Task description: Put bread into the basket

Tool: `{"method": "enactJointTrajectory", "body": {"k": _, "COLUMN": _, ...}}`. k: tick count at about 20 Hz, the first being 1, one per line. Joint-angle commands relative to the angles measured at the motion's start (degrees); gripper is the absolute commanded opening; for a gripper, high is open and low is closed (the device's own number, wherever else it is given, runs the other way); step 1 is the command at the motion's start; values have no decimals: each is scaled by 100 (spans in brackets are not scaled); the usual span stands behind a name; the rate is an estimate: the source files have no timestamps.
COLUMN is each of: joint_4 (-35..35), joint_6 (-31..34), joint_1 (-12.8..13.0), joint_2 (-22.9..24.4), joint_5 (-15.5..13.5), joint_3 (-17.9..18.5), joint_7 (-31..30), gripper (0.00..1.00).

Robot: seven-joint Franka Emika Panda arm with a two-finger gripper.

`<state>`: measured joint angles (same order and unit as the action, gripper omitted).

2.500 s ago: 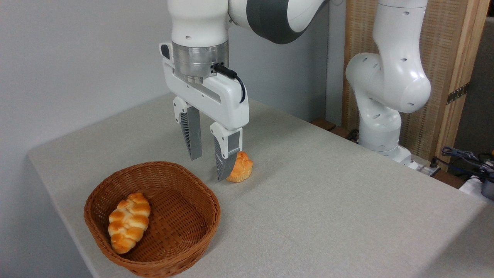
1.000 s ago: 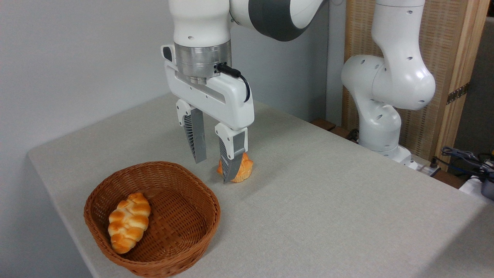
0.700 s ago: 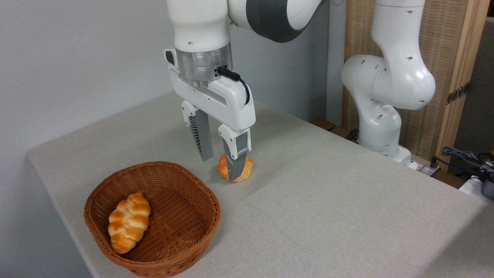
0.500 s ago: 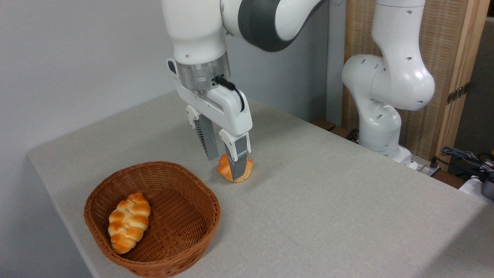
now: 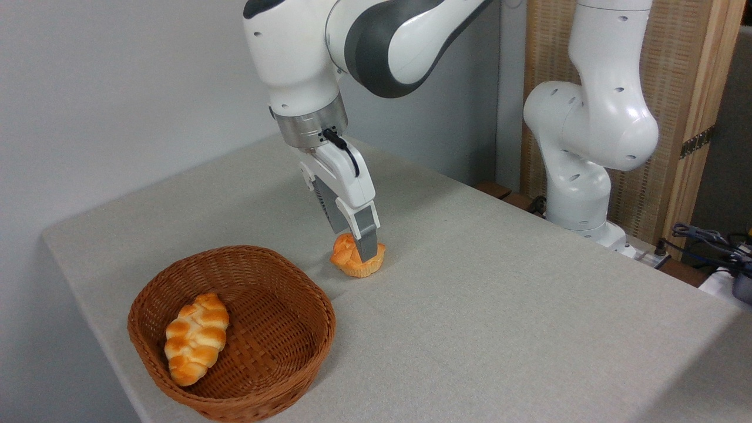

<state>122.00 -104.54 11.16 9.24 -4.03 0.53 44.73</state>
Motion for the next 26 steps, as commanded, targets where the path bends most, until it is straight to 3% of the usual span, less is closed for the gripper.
{"method": "enactJointTrajectory", "body": {"k": 1, "joint_4": 237, "joint_6": -145, "joint_1": 166, "joint_2": 131, "joint_5": -54, "joint_3": 53, "joint_7": 36, "gripper": 100}}
{"method": "enactJointTrajectory", "body": {"k": 13, "joint_4": 281, "joint_6": -242, "joint_1": 527, "joint_2": -353, "joint_5": -37, "joint_3": 26, "joint_7": 18, "gripper": 100}}
{"method": "enactJointTrajectory", "body": {"k": 19, "joint_4": 281, "joint_6": -251, "joint_1": 545, "joint_2": -511, "joint_5": 34, "joint_3": 9, "joint_7": 18, "gripper": 100}}
{"method": "enactJointTrajectory", "body": {"k": 20, "joint_4": 281, "joint_6": -251, "joint_1": 545, "joint_2": -511, "joint_5": 43, "joint_3": 9, "joint_7": 36, "gripper": 93}}
{"method": "enactJointTrajectory", "body": {"k": 21, "joint_4": 281, "joint_6": -225, "joint_1": 545, "joint_2": -511, "joint_5": 51, "joint_3": 0, "joint_7": 71, "gripper": 78}}
{"method": "enactJointTrajectory", "body": {"k": 22, "joint_4": 272, "joint_6": -224, "joint_1": 562, "joint_2": -502, "joint_5": 51, "joint_3": 0, "joint_7": 71, "gripper": 50}}
{"method": "enactJointTrajectory", "body": {"k": 23, "joint_4": 272, "joint_6": -224, "joint_1": 563, "joint_2": -502, "joint_5": 51, "joint_3": 9, "joint_7": 53, "gripper": 36}}
{"method": "enactJointTrajectory", "body": {"k": 24, "joint_4": 272, "joint_6": -216, "joint_1": 563, "joint_2": -502, "joint_5": 51, "joint_3": 9, "joint_7": 53, "gripper": 29}}
{"method": "enactJointTrajectory", "body": {"k": 26, "joint_4": 263, "joint_6": -198, "joint_1": 563, "joint_2": -494, "joint_5": 51, "joint_3": 9, "joint_7": 62, "gripper": 25}}
